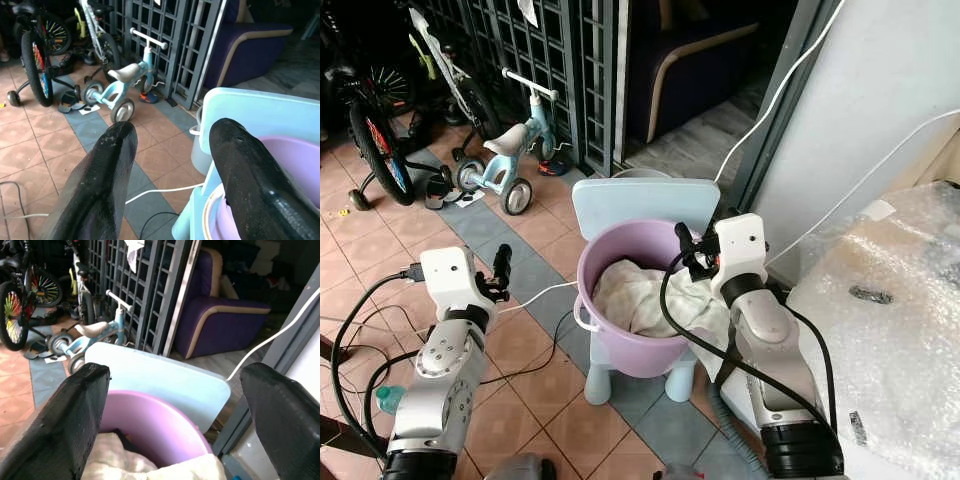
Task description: Clothes washing
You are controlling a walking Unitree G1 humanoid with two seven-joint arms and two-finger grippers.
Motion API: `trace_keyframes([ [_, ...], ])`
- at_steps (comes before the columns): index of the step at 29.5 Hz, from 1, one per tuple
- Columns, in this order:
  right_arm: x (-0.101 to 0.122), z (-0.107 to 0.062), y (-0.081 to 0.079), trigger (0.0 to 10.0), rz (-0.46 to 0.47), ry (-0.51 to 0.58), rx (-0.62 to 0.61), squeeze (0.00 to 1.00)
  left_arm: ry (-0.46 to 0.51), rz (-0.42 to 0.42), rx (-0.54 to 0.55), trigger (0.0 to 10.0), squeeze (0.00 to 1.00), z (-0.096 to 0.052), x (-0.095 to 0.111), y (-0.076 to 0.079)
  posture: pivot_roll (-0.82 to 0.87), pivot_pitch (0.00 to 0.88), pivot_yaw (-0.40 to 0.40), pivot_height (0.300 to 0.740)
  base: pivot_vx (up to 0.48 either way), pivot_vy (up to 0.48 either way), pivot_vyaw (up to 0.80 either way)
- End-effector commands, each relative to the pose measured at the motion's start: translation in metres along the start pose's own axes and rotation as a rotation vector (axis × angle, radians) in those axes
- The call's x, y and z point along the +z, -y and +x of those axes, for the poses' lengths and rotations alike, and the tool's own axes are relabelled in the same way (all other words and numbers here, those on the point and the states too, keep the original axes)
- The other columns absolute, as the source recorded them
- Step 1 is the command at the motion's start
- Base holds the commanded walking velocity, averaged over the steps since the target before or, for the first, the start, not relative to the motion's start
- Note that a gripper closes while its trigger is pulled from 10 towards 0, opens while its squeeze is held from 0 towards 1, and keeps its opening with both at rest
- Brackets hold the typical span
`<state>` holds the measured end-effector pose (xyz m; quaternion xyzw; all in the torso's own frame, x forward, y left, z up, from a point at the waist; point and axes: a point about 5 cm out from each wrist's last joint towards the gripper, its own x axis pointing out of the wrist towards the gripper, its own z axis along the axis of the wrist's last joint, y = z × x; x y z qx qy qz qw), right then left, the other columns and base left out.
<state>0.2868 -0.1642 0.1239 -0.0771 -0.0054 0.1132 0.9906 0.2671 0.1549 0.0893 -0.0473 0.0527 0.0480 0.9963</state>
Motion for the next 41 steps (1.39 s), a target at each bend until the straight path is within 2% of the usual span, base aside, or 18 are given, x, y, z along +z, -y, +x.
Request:
trace_keyframes([
  [1,-0.005,-0.002,-0.002,10.0,-0.003,-0.030,0.009,0.00,-0.004,-0.005,-0.005,10.0,0.00,-0.003,-0.002,-0.003,0.02,0.070,-0.038,0.740,0.259,0.000,0.00],
  [17,-0.008,0.001,-0.003,10.0,0.001,-0.055,0.001,0.00,-0.027,-0.008,-0.040,10.0,0.00,-0.011,-0.006,0.002,0.02,0.096,-0.022,0.740,0.338,0.000,-0.19],
  [22,-0.011,0.001,-0.005,10.0,0.003,-0.071,0.028,0.00,-0.055,0.004,-0.005,10.0,0.00,-0.015,-0.010,0.000,0.03,0.103,-0.022,0.740,0.000,0.000,0.00],
  [29,-0.019,0.003,-0.012,10.0,-0.007,-0.121,0.071,0.00,-0.067,-0.016,-0.030,10.0,0.00,-0.021,-0.011,0.000,0.05,0.112,-0.023,0.740,0.000,0.000,0.00],
  [35,-0.019,0.007,-0.019,10.0,0.003,-0.118,0.107,0.00,-0.052,0.009,-0.010,10.0,0.00,-0.022,-0.008,-0.006,0.06,0.111,-0.021,0.740,0.000,0.000,0.00],
  [41,-0.019,0.009,-0.020,10.0,-0.006,-0.119,0.123,0.00,-0.050,0.015,-0.030,10.0,0.00,-0.022,-0.006,-0.003,0.06,0.110,-0.013,0.740,0.384,0.000,0.48],
])
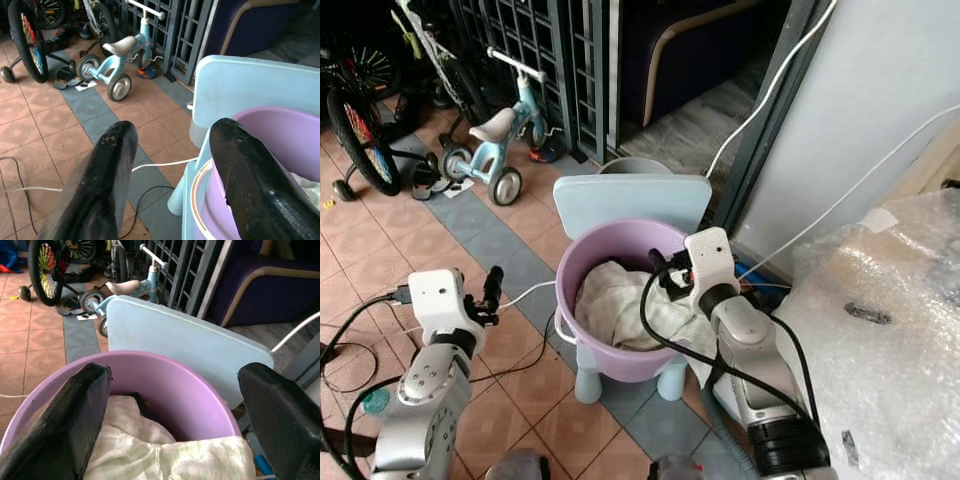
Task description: Clothes washing
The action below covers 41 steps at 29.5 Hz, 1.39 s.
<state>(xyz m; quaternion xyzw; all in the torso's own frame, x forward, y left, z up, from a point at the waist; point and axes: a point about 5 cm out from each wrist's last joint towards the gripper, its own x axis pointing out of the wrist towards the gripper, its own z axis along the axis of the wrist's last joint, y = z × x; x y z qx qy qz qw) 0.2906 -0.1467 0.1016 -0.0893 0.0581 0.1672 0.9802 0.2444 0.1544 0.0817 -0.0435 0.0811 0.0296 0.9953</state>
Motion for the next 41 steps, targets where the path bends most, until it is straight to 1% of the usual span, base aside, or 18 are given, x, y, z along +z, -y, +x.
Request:
trace_keyframes([
  [1,0.000,0.001,0.000,10.0,0.009,0.000,0.001,0.00,0.006,0.002,0.002,10.0,0.00,-0.001,0.004,0.000,0.06,0.110,-0.012,0.740,0.394,0.000,0.00],
  [15,-0.002,-0.001,-0.002,10.0,0.014,-0.006,0.003,0.00,0.004,-0.002,-0.011,10.0,0.00,0.001,0.005,0.001,0.05,0.110,-0.008,0.740,0.389,0.000,0.00],
  [17,-0.006,-0.003,0.001,10.0,0.000,-0.026,-0.005,0.00,-0.001,-0.023,-0.026,10.0,0.00,-0.001,0.004,0.004,0.05,0.114,-0.011,0.740,0.439,0.000,0.00],
  [20,-0.009,-0.004,0.004,10.0,-0.017,-0.048,-0.017,0.00,-0.010,-0.014,-0.023,10.0,0.00,-0.001,0.003,0.004,0.05,0.116,-0.011,0.740,0.410,0.000,0.00],
  [23,-0.011,-0.004,0.005,10.0,-0.022,-0.061,-0.019,0.00,-0.026,-0.024,0.000,10.0,0.00,-0.001,0.001,0.004,0.05,0.119,-0.010,0.740,0.000,0.000,0.00],
  [27,-0.016,-0.005,0.004,10.0,-0.023,-0.080,-0.019,0.00,-0.047,-0.008,0.027,10.0,0.00,-0.002,0.000,0.000,0.06,0.126,-0.013,0.740,0.000,0.000,0.00],
  [29,-0.024,-0.007,0.003,10.0,-0.037,-0.135,-0.001,0.00,-0.078,-0.003,0.044,10.0,0.00,-0.004,-0.003,-0.002,0.06,0.134,-0.015,0.740,0.000,0.000,0.00],
  [30,-0.024,-0.007,0.003,10.0,-0.037,-0.135,-0.001,0.00,-0.078,-0.003,0.044,10.0,0.00,-0.004,-0.003,-0.002,0.06,0.134,-0.015,0.740,0.000,0.000,0.00],
  [31,-0.029,-0.008,0.002,10.0,-0.052,-0.172,0.009,0.00,-0.095,-0.004,0.048,10.0,0.00,-0.006,-0.004,-0.003,0.06,0.135,-0.016,0.740,0.000,0.000,0.00],
  [32,-0.041,-0.011,0.001,10.0,-0.065,-0.256,0.042,0.00,-0.148,-0.008,0.026,10.0,0.00,-0.010,-0.008,-0.002,0.07,0.144,-0.017,0.740,0.000,0.000,0.00],
  [34,-0.050,-0.014,0.002,10.0,-0.075,-0.321,0.074,0.00,-0.191,0.014,-0.005,10.0,0.00,-0.016,-0.011,0.000,0.08,0.151,-0.018,0.740,0.000,0.000,0.00],
  [35,-0.061,-0.018,0.004,10.0,-0.088,-0.398,0.110,0.00,-0.243,0.042,-0.046,10.0,0.00,-0.023,-0.016,0.001,0.09,0.160,-0.020,0.740,0.000,0.000,0.00],
  [36,-0.063,-0.019,0.005,10.0,-0.090,-0.415,0.118,0.00,-0.256,0.047,-0.056,10.0,0.00,-0.025,-0.018,0.001,0.09,0.160,-0.020,0.740,0.000,0.000,0.00],
  [38,-0.067,-0.019,0.007,10.0,-0.101,-0.451,0.139,0.00,-0.301,0.093,-0.053,10.0,0.00,-0.031,-0.022,-0.002,0.09,0.169,-0.021,0.740,0.000,0.000,0.00],
  [40,-0.070,-0.018,0.008,10.0,-0.131,-0.473,0.191,0.00,-0.306,0.087,-0.059,10.0,0.00,-0.037,-0.022,-0.004,0.11,0.190,-0.022,0.740,0.000,0.000,0.00],
  [41,-0.071,-0.015,0.009,10.0,-0.163,-0.482,0.219,0.00,-0.307,0.091,-0.057,10.0,0.00,-0.040,-0.021,-0.005,0.12,0.199,-0.024,0.740,0.000,0.000,0.00],
])
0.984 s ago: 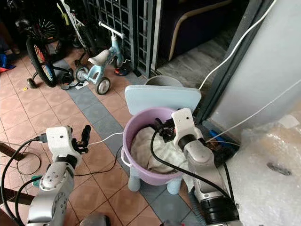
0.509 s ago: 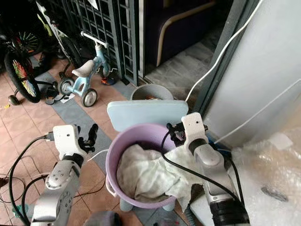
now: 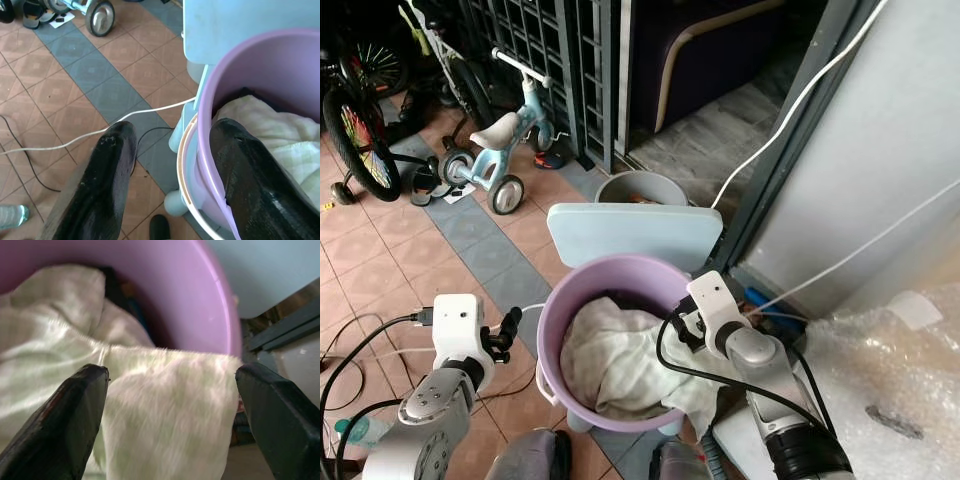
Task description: Clothes washing
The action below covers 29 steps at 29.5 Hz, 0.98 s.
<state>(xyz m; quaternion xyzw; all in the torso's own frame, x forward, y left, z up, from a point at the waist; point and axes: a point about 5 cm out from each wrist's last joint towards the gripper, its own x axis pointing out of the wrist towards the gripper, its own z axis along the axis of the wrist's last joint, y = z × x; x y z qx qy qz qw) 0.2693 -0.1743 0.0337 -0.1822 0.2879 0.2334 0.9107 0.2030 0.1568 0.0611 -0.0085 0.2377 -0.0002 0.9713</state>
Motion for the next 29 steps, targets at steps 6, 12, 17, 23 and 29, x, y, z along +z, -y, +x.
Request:
trace_keyframes([
  [6,0.005,0.012,0.003,10.0,-0.137,-0.034,0.075,0.00,0.000,-0.014,-0.014,10.0,0.00,-0.018,0.005,0.003,0.17,0.249,-0.042,0.740,0.000,0.000,0.00],
  [12,0.010,0.023,0.003,10.0,-0.210,-0.040,0.110,0.00,0.011,0.004,-0.026,10.0,0.00,-0.034,0.008,0.005,0.23,0.288,-0.070,0.740,0.000,0.000,0.00],
  [17,0.010,0.032,-0.007,10.0,-0.313,-0.053,0.204,0.00,-0.001,-0.005,-0.017,10.0,0.00,-0.046,0.008,0.003,0.26,0.313,-0.084,0.740,0.000,0.000,0.00],
  [23,0.012,0.034,-0.010,10.0,-0.444,-0.069,0.298,0.00,0.004,0.021,-0.065,10.0,0.00,-0.048,0.010,0.008,0.25,0.306,-0.084,0.740,0.000,0.000,0.00],
  [29,0.001,0.034,-0.014,10.0,-0.682,-0.116,0.360,0.00,0.005,0.027,-0.082,10.0,0.00,-0.043,0.012,0.010,0.25,0.293,-0.079,0.740,0.000,0.000,0.00],
])
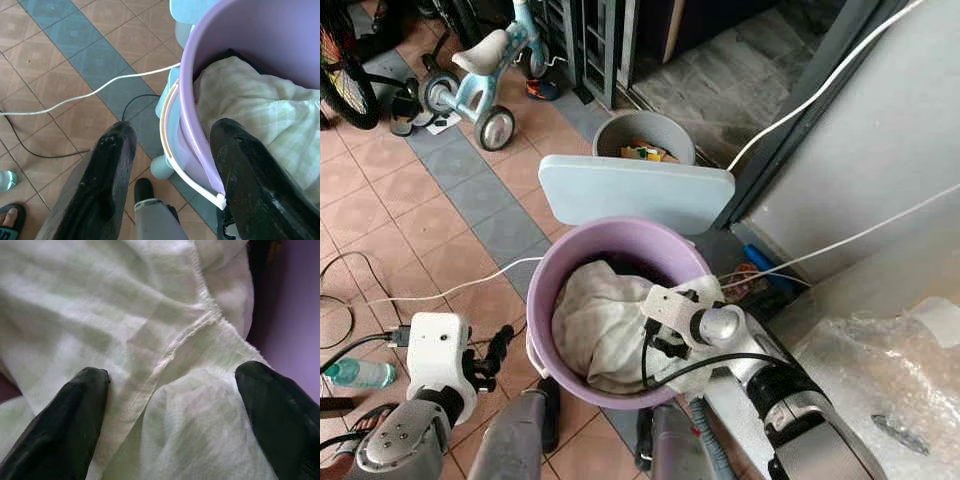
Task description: Clothes washing
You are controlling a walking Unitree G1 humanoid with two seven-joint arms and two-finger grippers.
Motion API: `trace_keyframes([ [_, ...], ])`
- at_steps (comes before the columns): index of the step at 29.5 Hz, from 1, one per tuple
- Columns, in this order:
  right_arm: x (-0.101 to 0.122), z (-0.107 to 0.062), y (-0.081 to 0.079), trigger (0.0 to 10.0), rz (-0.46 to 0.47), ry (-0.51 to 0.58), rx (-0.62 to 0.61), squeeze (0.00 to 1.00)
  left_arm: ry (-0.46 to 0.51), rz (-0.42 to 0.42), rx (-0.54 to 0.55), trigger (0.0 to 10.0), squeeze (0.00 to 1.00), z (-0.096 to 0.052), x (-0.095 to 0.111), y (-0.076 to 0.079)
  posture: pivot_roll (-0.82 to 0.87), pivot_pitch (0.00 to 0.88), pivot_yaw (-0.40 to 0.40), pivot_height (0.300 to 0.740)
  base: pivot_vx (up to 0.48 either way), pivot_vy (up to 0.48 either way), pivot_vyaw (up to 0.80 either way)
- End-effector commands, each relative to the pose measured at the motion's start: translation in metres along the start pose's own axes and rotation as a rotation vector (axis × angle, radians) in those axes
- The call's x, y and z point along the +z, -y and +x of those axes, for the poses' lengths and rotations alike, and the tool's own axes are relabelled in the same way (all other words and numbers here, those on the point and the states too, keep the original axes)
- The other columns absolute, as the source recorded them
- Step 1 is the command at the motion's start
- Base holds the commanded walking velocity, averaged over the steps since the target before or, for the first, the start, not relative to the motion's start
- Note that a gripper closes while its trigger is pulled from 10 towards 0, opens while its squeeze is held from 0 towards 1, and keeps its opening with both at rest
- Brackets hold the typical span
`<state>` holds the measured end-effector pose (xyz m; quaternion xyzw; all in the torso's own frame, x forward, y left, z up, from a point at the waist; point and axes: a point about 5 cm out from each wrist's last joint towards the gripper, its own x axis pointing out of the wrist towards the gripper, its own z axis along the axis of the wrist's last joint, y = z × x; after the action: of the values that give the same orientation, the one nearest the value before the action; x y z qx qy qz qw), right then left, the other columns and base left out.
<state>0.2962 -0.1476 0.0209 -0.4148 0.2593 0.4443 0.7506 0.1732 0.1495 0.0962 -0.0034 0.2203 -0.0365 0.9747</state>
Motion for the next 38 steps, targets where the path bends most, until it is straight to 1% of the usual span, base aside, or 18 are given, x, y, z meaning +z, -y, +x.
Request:
trace_keyframes([
  [1,-0.010,0.002,-0.014,10.0,-0.106,-0.048,0.063,0.00,-0.027,0.000,-0.017,10.0,0.00,0.000,-0.004,0.002,0.25,0.292,-0.079,0.740,0.000,0.000,0.00],
  [2,-0.011,0.003,-0.016,10.0,-0.167,-0.063,0.075,0.00,-0.025,0.002,-0.019,10.0,0.00,0.000,-0.003,0.002,0.25,0.290,-0.080,0.740,0.000,0.000,0.00],
  [3,-0.013,0.004,-0.018,0.0,-0.251,-0.079,0.089,0.00,-0.024,0.006,-0.019,10.0,0.00,0.001,-0.003,0.002,0.25,0.286,-0.082,0.740,0.000,0.000,0.00],
  [5,-0.014,0.005,-0.019,0.0,-0.294,-0.088,0.095,0.00,-0.023,0.007,-0.015,10.0,0.00,0.001,-0.003,0.001,0.25,0.284,-0.083,0.740,0.000,0.000,0.00],
  [8,-0.013,0.006,-0.017,0.0,-0.325,-0.092,0.091,0.00,-0.022,0.008,-0.009,10.0,0.00,0.001,-0.003,0.000,0.26,0.278,-0.088,0.740,0.000,0.000,0.00],
  [15,-0.010,0.006,-0.007,0.0,-0.364,-0.087,0.062,0.00,-0.020,0.005,-0.010,10.0,0.00,0.003,-0.003,0.001,0.25,0.273,-0.095,0.740,0.000,0.000,0.00],
  [18,-0.009,0.005,-0.003,0.0,-0.372,-0.087,0.050,0.00,-0.017,0.002,-0.012,10.0,0.00,0.004,-0.003,0.003,0.25,0.270,-0.099,0.740,0.000,0.000,0.00],
  [33,-0.009,0.006,-0.002,0.0,-0.411,-0.095,0.070,0.00,-0.013,-0.003,-0.005,10.0,0.00,0.007,-0.003,0.003,0.25,0.270,-0.105,0.740,0.000,0.000,0.00],
  [38,-0.009,0.005,0.000,0.0,-0.422,-0.094,0.069,0.00,-0.003,-0.015,0.005,10.0,0.00,0.008,-0.002,0.005,0.25,0.276,-0.120,0.740,0.000,0.000,0.00],
])
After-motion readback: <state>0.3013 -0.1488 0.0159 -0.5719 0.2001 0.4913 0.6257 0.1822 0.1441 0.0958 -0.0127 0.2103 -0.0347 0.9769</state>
